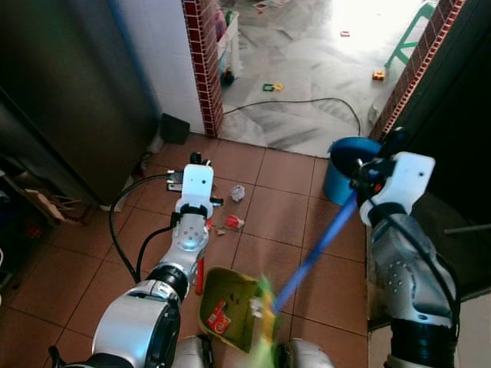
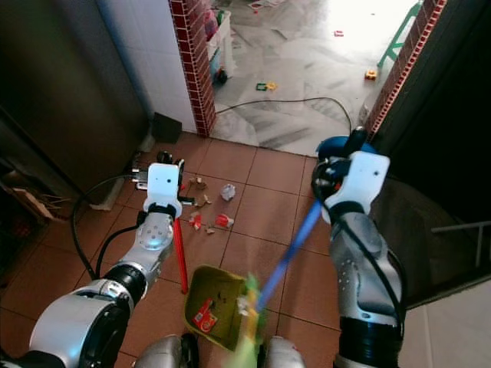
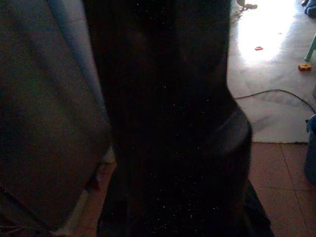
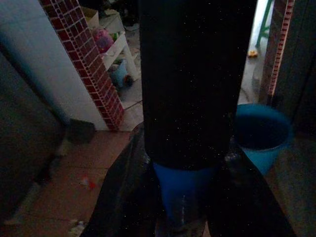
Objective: Sweep floor
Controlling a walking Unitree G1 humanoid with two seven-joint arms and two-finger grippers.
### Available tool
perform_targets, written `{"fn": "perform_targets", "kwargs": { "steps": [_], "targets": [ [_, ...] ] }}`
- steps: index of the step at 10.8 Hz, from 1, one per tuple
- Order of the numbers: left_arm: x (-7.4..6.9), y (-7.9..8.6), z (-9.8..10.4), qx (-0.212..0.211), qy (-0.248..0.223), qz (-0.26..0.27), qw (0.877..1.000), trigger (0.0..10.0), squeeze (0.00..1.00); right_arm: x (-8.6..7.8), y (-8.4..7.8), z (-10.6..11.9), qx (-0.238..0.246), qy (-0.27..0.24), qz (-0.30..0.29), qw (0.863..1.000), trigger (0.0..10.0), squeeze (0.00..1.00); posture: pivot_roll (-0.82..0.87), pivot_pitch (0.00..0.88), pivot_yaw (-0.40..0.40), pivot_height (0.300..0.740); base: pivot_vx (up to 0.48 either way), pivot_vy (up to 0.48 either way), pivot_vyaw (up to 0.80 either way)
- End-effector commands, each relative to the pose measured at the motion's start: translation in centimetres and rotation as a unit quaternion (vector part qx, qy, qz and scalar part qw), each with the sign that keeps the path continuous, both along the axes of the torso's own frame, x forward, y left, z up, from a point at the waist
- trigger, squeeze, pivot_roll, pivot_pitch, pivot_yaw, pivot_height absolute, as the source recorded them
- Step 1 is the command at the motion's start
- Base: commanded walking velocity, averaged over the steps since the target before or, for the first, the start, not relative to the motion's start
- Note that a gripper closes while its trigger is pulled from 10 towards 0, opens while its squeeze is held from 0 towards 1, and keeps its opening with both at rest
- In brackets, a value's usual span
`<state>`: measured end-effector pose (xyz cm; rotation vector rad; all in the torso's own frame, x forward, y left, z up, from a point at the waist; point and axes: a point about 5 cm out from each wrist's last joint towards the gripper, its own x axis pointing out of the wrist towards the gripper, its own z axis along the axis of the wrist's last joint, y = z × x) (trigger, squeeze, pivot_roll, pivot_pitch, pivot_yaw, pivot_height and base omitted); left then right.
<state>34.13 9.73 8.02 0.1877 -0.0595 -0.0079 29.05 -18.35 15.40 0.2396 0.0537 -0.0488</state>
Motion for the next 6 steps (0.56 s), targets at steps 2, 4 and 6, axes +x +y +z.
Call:
{"fn": "perform_targets", "kwargs": {
  "steps": [2, 4, 6],
  "targets": [
    [0.0, -0.1, -0.3, 0.02, 0.015, -0.006, 1.0, 10.0, 0.0, 0.2, 0.6, 1.5, 0.056, -0.027, 0.012, 0.998, 10.0, 0.0, -0.26, 0.134, 0.063, 0.74, 0.0, 0.0, 0.0],
    [0.1, -0.1, -0.3, 0.018, 0.015, -0.004, 1.0, 10.0, 0.0, 0.6, 0.7, 2.2, 0.076, -0.04, 0.017, 0.996, 10.0, 0.0, -0.26, 0.123, 0.06, 0.74, 0.0, 0.0, 0.0],
    [0.2, 0.0, -0.2, 0.013, 0.015, 0.005, 1.0, 10.0, 0.0, 0.7, 0.7, 2.8, 0.038, -0.054, 0.037, 0.997, 10.0, 0.0, -0.26, 0.116, 0.059, 0.74, 0.0, 0.0, 0.0]
  ]
}}
